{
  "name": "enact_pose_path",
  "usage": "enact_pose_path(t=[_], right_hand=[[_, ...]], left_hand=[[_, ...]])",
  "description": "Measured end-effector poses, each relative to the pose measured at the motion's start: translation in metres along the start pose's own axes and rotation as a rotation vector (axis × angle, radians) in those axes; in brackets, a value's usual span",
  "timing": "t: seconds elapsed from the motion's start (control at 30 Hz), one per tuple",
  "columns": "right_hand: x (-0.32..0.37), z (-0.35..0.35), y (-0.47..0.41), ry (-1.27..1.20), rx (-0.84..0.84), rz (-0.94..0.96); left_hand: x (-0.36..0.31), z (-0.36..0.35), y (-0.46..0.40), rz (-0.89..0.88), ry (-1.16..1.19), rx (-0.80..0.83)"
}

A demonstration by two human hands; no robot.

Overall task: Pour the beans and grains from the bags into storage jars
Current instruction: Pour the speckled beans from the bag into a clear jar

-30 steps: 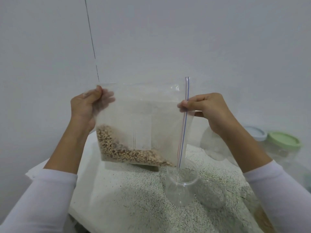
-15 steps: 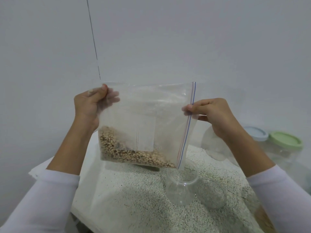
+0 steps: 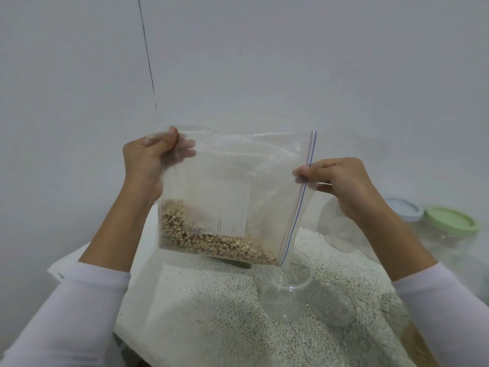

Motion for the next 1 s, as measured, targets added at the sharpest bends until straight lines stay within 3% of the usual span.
enact_pose_path(t=[1.0], right_hand=[[-0.0043,0.0034,0.0048,0.003,-0.024,-0.039]], left_hand=[[-0.008,-0.0108,0.0085,-0.01,-0.026,0.037]])
Point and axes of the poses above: each hand's wrist, its own y-axis away from the middle knuckle, its own z-axis out of the back of the hand, x = y × z, the point moved 2 cm from there along -y, towards the middle knuckle, and after that the axes turned 4 degrees about -y, right-handed, at the moved point
